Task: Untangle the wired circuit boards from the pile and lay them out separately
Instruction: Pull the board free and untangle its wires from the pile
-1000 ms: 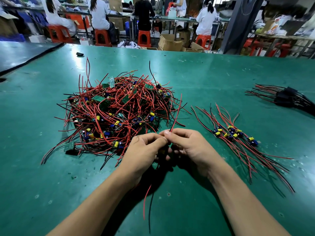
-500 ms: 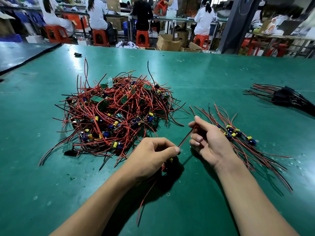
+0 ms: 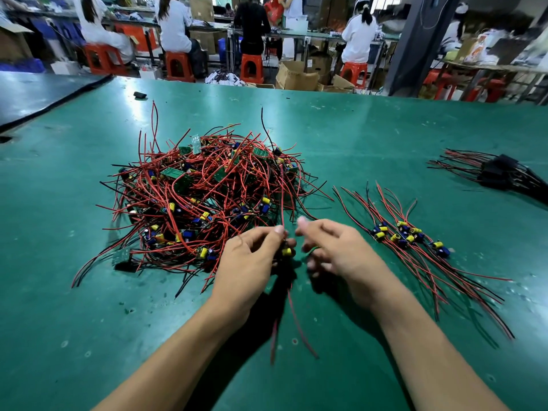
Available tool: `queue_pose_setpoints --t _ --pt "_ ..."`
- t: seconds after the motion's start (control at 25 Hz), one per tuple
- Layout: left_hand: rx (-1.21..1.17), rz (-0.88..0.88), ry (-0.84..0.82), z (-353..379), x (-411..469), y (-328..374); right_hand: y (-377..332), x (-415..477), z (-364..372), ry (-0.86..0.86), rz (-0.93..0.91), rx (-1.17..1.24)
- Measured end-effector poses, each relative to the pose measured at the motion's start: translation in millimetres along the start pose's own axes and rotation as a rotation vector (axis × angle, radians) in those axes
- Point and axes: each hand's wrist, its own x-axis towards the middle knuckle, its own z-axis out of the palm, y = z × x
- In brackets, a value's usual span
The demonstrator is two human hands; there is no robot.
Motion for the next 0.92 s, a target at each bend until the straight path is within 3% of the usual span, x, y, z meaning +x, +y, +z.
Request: queue_pose_setpoints --t 0.08,0.16,0.28,0.4,0.52,0.68,0.76,0.84,0.92 --pt "-0.118 -0.053 -0.044 -2.1 0.2 3.2 1.9 -6.7 12.2 -0.042 -0.107 -0.203" --pt "-0.153 -0.105 -0.119 -6.1 1.1 4.7 3.0 -9.4 17.5 0.022 -0.222 -0.360" --pt "-0.137 -0.081 -0.183 -3.0 0.6 2.1 0.0 -10.7 17.8 0.130 -0.310 -0.395" --pt "0.106 0.074 -0.030 -1.2 1.4 -3.0 -3.3 -7.3 9.1 0.213 -0.342 -0.422" --pt "0.183 0.032 0.139 -8.9 4.4 -6.4 -8.1 -0.3 -19.9 0.386 -0.282 -0.553" --pt "0.189 0.006 0.139 -9.8 3.9 -6.7 -1.5 3.2 -40.6 0.627 -0.028 -1.152" --pt "0.206 0.032 0.120 -7.7 3.9 -6.9 3.0 3.7 -30.2 0.582 -0.191 -1.131" --pt "0.206 0.045 0.086 -7.9 4.1 -4.5 7.0 4.4 -18.2 0.339 -0.350 -1.052" --pt "0.082 0.025 0.034 -9.5 4.6 -1.6 11.6 4.9 -11.3 0.188 -0.328 -1.034"
